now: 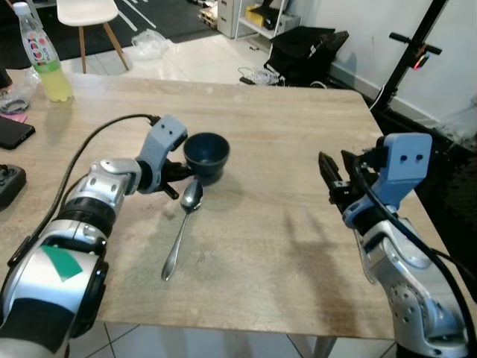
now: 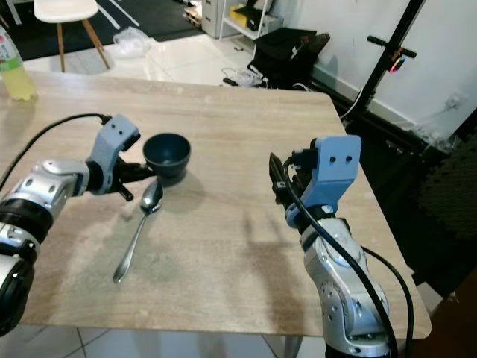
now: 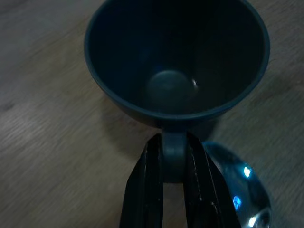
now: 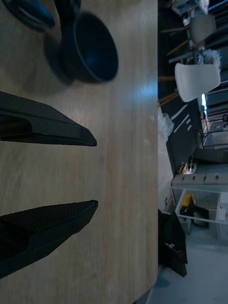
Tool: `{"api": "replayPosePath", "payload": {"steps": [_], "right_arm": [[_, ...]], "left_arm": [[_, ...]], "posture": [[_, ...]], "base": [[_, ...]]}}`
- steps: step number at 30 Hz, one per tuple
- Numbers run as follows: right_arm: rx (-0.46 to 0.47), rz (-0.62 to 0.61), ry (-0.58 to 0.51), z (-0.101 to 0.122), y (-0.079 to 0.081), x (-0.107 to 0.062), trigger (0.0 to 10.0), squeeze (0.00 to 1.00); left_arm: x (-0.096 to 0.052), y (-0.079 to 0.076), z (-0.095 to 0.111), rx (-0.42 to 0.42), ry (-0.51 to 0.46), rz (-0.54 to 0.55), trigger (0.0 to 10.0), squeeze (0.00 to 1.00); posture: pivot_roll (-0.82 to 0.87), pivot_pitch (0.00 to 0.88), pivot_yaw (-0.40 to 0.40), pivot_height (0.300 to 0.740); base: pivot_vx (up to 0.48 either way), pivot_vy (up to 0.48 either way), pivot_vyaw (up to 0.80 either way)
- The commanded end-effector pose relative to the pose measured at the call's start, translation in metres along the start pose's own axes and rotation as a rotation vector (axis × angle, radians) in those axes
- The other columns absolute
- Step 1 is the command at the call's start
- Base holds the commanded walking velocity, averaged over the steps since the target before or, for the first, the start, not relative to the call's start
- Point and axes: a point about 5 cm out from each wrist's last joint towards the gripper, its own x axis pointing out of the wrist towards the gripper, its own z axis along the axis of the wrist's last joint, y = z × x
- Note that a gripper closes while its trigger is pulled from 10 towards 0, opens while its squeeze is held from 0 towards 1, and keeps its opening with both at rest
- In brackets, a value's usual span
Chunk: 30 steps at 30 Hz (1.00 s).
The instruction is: Setting the table
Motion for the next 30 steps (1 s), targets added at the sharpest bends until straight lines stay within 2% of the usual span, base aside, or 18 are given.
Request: {"api": "replayPosePath", "payload": {"steps": [1,7,15,20,21,29,30], "right_arm": [[-0.003,-0.006,0.006,0.000,0.001,-0.006,10.0,0.00],[-0.005,-0.026,0.009,0.002,0.004,-0.015,10.0,0.00],[-0.007,-0.047,0.014,0.002,0.004,-0.021,10.0,0.00],[-0.007,-0.048,0.016,0.003,0.004,-0.021,10.0,0.00],[-0.007,-0.049,0.017,0.003,0.004,-0.021,10.0,0.00],[-0.001,-0.036,0.020,0.002,0.007,-0.019,10.0,0.00],[0.000,-0.035,0.021,0.001,0.008,-0.018,10.0,0.00]], "left_arm": [[0.002,-0.001,0.004,0.030,-0.002,0.001,10.0,0.00],[0.006,-0.004,0.017,0.053,-0.038,-0.017,10.0,0.00],[0.015,-0.022,0.015,0.056,-0.053,-0.148,10.0,0.00],[0.017,-0.025,0.016,0.053,-0.068,-0.174,10.0,0.01],[0.017,-0.025,0.016,0.053,-0.068,-0.174,10.0,1.00],[0.013,-0.018,0.013,0.055,-0.061,-0.135,10.0,1.00],[0.010,-0.015,0.014,0.054,-0.074,-0.127,10.0,0.00]], "posture": [[0.00,0.282,0.093,0.740],[-0.04,0.302,0.122,0.740],[-0.05,0.311,0.135,0.740],[-0.05,0.311,0.135,0.740],[-0.05,0.311,0.135,0.740],[-0.04,0.295,0.125,0.740],[-0.03,0.284,0.121,0.740]], "base": [[0.000,0.000,0.00],[0.000,0.000,0.00],[0.000,0.000,0.00],[0.000,0.000,0.00],[0.000,0.000,0.00],[0.000,0.000,0.00],[0.000,0.000,0.00]]}}
